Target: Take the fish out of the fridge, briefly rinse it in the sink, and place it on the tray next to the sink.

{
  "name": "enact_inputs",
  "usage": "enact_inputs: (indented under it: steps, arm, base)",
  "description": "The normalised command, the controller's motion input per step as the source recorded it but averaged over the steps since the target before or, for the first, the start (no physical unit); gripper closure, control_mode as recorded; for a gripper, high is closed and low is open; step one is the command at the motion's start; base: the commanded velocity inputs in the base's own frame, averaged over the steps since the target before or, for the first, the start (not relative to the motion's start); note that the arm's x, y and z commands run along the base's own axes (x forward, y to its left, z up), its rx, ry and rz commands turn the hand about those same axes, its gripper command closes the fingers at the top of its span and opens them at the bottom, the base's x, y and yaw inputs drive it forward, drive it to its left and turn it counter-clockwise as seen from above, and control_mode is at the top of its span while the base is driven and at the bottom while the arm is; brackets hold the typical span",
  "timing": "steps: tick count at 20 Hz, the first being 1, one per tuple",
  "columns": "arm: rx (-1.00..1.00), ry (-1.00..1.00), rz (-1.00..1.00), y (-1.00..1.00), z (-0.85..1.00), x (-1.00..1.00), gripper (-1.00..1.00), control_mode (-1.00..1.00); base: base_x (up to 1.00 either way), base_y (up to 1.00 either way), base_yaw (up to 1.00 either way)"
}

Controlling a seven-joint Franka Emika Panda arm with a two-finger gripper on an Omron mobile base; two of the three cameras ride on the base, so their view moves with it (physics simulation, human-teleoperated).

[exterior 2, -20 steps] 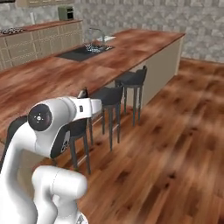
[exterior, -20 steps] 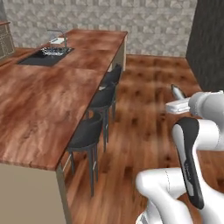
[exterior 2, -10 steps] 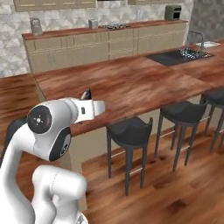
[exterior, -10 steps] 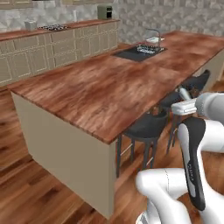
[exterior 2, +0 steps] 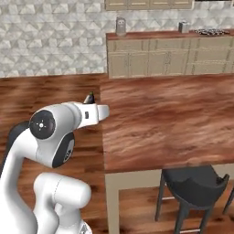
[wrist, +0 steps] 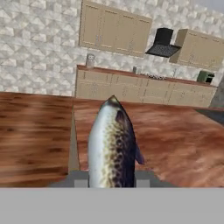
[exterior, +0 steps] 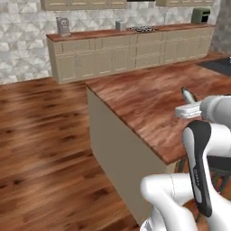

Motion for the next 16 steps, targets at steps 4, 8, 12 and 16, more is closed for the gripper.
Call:
enact_inputs:
  steps: [4, 8, 12, 16]
  arm:
    - [0.00, 0.00, 0.00, 0.00, 0.00, 0.00, 1.00, 1.00]
    - [0.00, 0.00, 0.00, 0.00, 0.00, 0.00, 1.00, 1.00]
    - [0.00, 0.00, 0.00, 0.00, 0.00, 0.00, 1.00, 1.00]
    - [0.00, 0.00, 0.00, 0.00, 0.00, 0.00, 1.00, 1.00]
  base:
    - [0.25, 0.87, 0.47]
    - [0.04, 0.77, 0.19]
    - [0.76, 0.11, -0.02]
    - [1.00, -0.48, 0.05]
